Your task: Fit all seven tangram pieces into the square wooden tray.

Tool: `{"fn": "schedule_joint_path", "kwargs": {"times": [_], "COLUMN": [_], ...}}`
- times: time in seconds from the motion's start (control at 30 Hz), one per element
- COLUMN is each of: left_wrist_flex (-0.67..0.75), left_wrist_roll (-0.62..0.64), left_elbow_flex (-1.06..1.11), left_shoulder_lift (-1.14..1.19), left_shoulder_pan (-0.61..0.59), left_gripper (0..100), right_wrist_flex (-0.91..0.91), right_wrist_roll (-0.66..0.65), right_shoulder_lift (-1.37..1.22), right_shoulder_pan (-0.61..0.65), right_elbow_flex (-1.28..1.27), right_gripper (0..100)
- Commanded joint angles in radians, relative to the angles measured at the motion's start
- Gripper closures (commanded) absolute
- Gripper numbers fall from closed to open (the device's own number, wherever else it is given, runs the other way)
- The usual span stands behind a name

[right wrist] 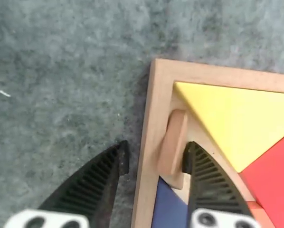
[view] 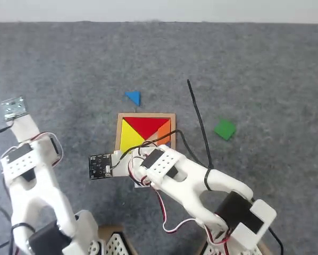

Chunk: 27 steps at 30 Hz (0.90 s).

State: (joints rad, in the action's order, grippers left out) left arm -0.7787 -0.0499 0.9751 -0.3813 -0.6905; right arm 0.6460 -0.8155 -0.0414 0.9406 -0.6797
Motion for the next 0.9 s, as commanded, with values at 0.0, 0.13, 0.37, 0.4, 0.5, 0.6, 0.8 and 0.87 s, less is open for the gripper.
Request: {"fn": "schedule_joint_path", "kwargs": {"times": [0.0, 0.13, 0.37, 0.4, 0.5, 0.6, 0.8, 0.87], "left_wrist_flex": [-0.005, -0.005, -0.005, -0.005, -0.005, -0.005, -0.005, -0.005], "left_wrist_roll": [0.008, 0.006, 0.006, 0.006, 0.006, 0.003, 0.003, 0.003], "left_elbow_flex": [-0.051, -0.051, -0.05, -0.05, -0.05, -0.048, -0.048, -0.048], "left_shoulder_lift": [-0.005, -0.005, -0.005, -0.005, -0.005, -0.005, -0.005, -0.005], "left_shoulder_pan": [0.0, 0.0, 0.0, 0.0, 0.002, 0.002, 0.002, 0.002], "left_gripper": [99, 99, 99, 99, 99, 99, 99, 99], "right_wrist_flex": [0.015, 0.036, 0.036, 0.035, 0.028, 0.028, 0.025, 0.027], "right_wrist_roll": [-0.003, 0.025, 0.091, 0.092, 0.092, 0.092, 0.091, 0.091], "right_shoulder_lift": [0.064, 0.091, 0.139, 0.14, 0.139, 0.139, 0.137, 0.137], "right_shoulder_pan": [-0.021, -0.021, -0.021, -0.021, -0.021, -0.021, -0.036, -0.045], "right_elbow_flex": [0.051, 0.058, 0.058, 0.058, 0.058, 0.058, 0.058, 0.058], "right_gripper": [82.2, 82.2, 82.2, 82.3, 82.3, 83.3, 96.5, 96.7]}}
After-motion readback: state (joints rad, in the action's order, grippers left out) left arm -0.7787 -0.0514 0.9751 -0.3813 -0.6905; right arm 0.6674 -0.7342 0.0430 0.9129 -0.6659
